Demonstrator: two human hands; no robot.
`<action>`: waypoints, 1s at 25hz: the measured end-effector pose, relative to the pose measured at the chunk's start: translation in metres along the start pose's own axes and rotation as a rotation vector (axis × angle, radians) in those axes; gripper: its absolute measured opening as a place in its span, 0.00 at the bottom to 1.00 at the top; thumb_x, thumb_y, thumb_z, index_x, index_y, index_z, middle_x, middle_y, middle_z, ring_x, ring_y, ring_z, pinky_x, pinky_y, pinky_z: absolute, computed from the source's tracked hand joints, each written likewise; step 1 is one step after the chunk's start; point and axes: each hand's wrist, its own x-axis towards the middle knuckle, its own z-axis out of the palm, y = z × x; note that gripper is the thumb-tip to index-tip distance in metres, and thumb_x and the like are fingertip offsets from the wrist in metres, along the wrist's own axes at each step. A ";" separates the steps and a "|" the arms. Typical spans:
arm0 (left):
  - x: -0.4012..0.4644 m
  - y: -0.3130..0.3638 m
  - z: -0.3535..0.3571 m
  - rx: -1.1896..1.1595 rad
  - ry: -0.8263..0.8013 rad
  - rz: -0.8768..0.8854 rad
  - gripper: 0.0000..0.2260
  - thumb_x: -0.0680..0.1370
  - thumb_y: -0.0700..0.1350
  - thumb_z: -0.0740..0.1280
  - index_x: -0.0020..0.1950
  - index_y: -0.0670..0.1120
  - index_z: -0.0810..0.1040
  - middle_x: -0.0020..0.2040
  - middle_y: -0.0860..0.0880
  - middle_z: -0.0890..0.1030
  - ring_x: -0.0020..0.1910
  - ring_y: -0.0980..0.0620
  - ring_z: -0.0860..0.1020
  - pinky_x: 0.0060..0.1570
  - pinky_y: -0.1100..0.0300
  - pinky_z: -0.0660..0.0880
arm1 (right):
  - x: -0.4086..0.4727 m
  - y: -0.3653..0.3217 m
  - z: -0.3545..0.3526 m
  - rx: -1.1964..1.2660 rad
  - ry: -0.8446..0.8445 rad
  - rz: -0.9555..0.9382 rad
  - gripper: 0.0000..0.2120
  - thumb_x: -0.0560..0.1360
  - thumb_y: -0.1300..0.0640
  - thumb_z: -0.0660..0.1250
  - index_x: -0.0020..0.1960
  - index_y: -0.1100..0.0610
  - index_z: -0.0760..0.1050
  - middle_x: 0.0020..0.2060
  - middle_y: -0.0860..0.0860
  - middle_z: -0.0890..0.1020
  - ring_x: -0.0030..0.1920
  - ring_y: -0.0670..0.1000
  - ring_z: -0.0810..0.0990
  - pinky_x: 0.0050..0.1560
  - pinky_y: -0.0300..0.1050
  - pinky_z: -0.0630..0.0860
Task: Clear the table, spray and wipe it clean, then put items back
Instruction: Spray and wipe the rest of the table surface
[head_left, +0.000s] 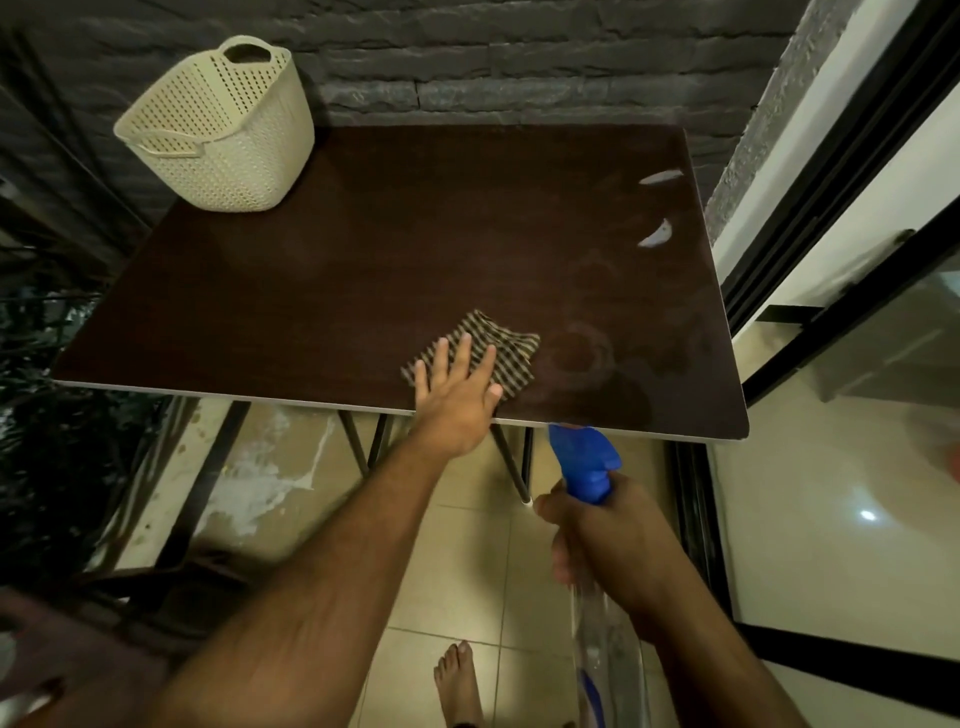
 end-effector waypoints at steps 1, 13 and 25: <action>-0.013 0.003 0.009 0.004 0.008 0.050 0.25 0.83 0.58 0.47 0.79 0.59 0.43 0.79 0.53 0.37 0.76 0.49 0.32 0.69 0.48 0.30 | -0.001 0.002 -0.001 0.006 0.002 0.013 0.06 0.74 0.57 0.69 0.47 0.57 0.73 0.27 0.51 0.79 0.27 0.50 0.77 0.36 0.48 0.79; 0.043 0.021 -0.013 0.007 -0.096 -0.084 0.26 0.83 0.59 0.46 0.79 0.57 0.41 0.79 0.50 0.35 0.77 0.47 0.32 0.72 0.44 0.33 | 0.025 -0.020 -0.039 0.030 0.066 -0.023 0.05 0.74 0.57 0.68 0.45 0.57 0.74 0.28 0.53 0.79 0.29 0.51 0.78 0.39 0.50 0.80; 0.111 0.023 -0.037 -0.050 -0.120 -0.140 0.26 0.83 0.59 0.45 0.79 0.56 0.41 0.79 0.50 0.35 0.76 0.46 0.31 0.72 0.42 0.32 | 0.082 -0.051 -0.050 0.025 0.063 -0.018 0.07 0.74 0.54 0.69 0.47 0.57 0.74 0.28 0.52 0.79 0.28 0.49 0.78 0.37 0.47 0.78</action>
